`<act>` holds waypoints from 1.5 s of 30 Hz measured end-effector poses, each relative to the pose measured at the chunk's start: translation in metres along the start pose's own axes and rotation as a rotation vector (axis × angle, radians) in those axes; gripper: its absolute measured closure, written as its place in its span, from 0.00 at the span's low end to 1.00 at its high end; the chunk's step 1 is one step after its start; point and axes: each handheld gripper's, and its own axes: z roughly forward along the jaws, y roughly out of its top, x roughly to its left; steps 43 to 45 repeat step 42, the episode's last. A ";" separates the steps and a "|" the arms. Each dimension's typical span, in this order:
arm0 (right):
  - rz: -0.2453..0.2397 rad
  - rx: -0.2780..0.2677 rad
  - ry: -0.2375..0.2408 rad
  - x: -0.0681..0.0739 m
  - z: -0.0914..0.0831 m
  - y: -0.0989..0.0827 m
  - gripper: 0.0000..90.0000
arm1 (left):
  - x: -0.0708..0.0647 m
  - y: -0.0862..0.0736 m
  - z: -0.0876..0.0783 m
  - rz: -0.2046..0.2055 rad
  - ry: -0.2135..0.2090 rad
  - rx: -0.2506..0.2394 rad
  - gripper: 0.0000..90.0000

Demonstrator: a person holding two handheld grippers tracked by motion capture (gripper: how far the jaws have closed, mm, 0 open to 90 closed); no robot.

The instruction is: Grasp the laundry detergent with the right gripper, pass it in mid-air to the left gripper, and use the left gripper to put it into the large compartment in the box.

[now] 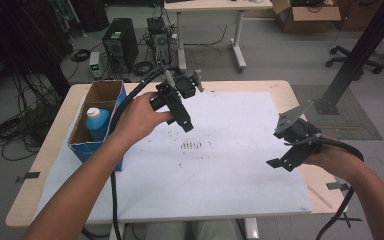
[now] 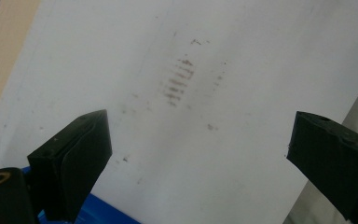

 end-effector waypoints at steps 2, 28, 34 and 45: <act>0.005 -0.001 0.001 0.001 0.000 0.000 0.08 | 0.000 0.001 0.000 0.001 -0.003 -0.005 0.07; 0.002 0.012 0.009 0.001 0.005 0.006 0.08 | 0.004 0.000 0.003 0.006 -0.019 -0.009 0.07; 0.003 0.014 0.007 0.001 0.005 0.004 0.08 | 0.005 0.000 0.002 0.005 -0.019 -0.012 0.07; 0.006 0.013 0.004 0.001 0.004 0.003 0.08 | 0.006 0.000 0.002 -0.001 -0.021 -0.018 0.07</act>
